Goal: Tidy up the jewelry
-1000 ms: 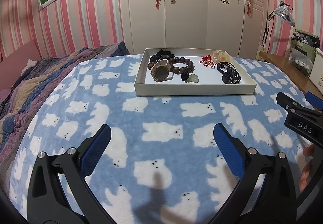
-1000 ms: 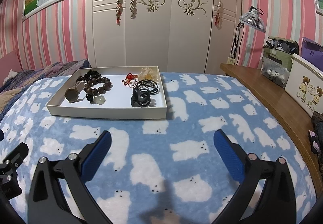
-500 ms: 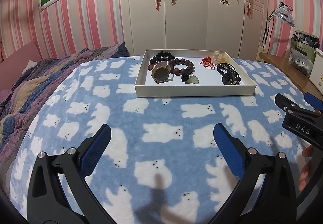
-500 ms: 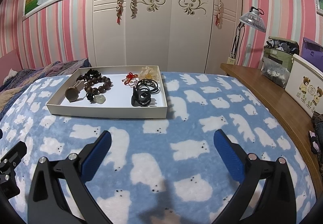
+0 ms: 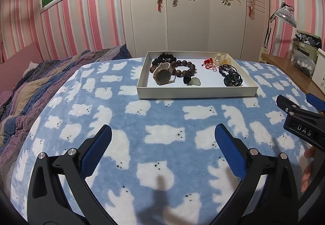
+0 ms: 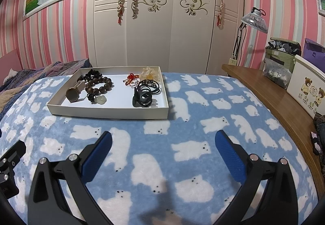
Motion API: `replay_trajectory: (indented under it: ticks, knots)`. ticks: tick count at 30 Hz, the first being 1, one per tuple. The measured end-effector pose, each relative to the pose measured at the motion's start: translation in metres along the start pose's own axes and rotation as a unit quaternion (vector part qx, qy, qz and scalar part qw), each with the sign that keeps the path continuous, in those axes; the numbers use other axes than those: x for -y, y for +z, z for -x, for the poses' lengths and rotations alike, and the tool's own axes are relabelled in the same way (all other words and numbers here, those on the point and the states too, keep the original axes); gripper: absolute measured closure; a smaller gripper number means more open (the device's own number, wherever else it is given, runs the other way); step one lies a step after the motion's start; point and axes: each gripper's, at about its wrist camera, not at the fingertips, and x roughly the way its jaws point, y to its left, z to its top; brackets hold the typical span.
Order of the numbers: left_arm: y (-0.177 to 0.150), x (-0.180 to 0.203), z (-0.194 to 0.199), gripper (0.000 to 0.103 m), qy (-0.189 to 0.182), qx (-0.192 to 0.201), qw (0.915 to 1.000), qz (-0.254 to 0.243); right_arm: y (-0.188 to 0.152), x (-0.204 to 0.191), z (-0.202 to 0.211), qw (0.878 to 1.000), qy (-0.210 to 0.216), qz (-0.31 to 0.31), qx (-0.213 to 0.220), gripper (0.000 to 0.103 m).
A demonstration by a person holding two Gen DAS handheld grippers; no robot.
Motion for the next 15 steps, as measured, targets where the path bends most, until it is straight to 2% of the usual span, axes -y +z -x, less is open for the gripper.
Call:
replay_trajectory:
  ticks: [15]
  knots:
    - [0.0000, -0.0008, 0.0007, 0.003, -0.001, -0.001, 1.0000, 0.001, -0.0004, -0.0004, 0.0000, 1.000, 0.001, 0.001, -0.001, 0.002]
